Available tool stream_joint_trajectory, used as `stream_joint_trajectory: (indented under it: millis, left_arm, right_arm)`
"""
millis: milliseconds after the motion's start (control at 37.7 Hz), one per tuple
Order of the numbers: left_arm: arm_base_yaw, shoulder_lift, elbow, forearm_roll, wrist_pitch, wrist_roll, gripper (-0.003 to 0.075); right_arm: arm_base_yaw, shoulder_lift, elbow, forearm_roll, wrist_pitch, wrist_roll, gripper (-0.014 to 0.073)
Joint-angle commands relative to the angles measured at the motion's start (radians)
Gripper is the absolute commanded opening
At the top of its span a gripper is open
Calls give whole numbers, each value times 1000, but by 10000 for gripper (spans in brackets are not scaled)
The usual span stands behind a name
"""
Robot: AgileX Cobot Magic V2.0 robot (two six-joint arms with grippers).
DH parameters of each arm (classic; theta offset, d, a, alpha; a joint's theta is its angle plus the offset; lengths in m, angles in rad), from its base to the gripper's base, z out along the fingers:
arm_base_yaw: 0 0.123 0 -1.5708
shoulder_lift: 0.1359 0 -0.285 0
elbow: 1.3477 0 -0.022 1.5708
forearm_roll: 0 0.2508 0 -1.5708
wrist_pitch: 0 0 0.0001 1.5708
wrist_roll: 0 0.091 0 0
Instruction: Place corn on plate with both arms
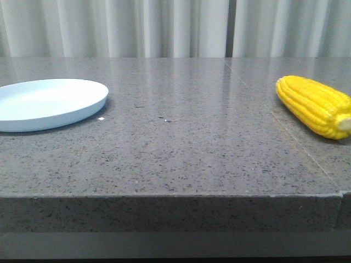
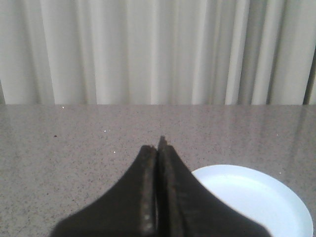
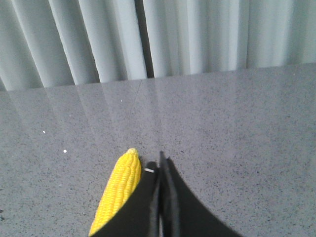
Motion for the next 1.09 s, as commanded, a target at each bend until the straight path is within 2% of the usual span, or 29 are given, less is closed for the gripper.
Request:
stream_joint_trajectory:
  millis: [0,133,212,265,398,478,531,584,1062]
  left_arm:
    - [0,42,-41,2,-79,-2,-20]
    - [0,44,-41,2,-78,-2,-15]
    - [0,44,-41,2,-78,-2,52]
    - [0,44,-41,2,-78,-2,153]
    - [0,44,-41,2,-78,-2,492]
    - [0,44,-41,2,-78,-2,625]
    - [0,44,-41,2,-78,-2,678]
    - [0,44,-41,2,-78,-2,680]
    - [0,45,-41,2,-86,-2,671]
  right_arm:
    - [-8,58,-46,-2,-89,-8,-62]
    - [-8,62,-46,-2,-96,-8,-41]
    - [-8,62,-46,-2,-96,-8,33]
    - [-8,62,-46,-2,-96,-8,113]
    - [-8,62,-46,-2,-95,-8,412]
    - [-8,62,-46,-2,-95,-8,554]
    - [-8,62,-46,-2,-95,-8,637]
    - [-8,62,-46,-2,-95,-8,663]
    - [-8,62,-45,-2,-94,-8,661]
